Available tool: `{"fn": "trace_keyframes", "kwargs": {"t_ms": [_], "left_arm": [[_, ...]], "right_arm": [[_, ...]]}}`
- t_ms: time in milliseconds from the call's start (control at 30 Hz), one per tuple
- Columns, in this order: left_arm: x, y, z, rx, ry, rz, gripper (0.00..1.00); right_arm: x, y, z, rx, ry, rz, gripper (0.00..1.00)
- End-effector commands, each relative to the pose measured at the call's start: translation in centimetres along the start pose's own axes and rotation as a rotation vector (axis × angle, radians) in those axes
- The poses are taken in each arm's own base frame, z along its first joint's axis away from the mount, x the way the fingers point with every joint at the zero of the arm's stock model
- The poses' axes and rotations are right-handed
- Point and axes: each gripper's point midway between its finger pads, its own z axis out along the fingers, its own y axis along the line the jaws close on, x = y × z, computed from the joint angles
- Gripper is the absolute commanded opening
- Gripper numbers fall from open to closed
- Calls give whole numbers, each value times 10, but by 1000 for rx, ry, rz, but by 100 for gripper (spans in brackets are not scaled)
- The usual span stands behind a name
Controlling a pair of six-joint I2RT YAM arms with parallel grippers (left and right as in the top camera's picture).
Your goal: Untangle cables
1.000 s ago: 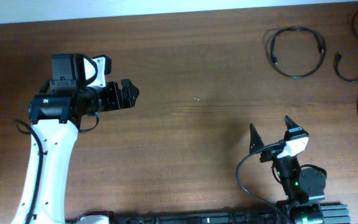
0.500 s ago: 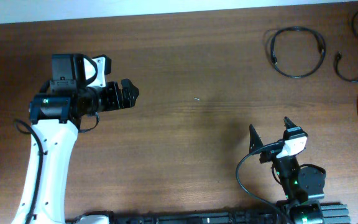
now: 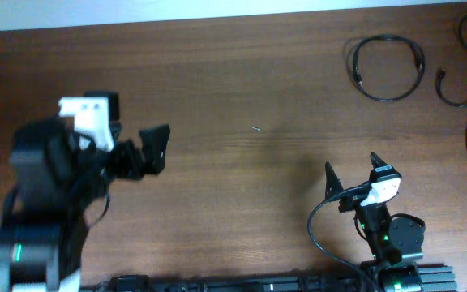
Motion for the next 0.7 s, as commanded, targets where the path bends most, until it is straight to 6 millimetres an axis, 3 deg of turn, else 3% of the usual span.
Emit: {"fn": "trace_keyframes", "kwargs": {"t_ms": [0,100,233,367,667], "left_arm": [[-9,-27,-63,31,-188,92,99],[-1,-50,-127,51,-375,164,99],[24,-61,-176,43,-503,204,99],[76,-51,-177,10,-387,155,99],[115,-44,-175,14,-409,163,99]], "right_arm": [[4,0,0,4,11,-10,99],[4,0,0,4,11,-10,99],[4,0,0,4,11,-10,99],[4,0,0,4,11,-10,99],[4,0,0,4,11,-10,99]]}}
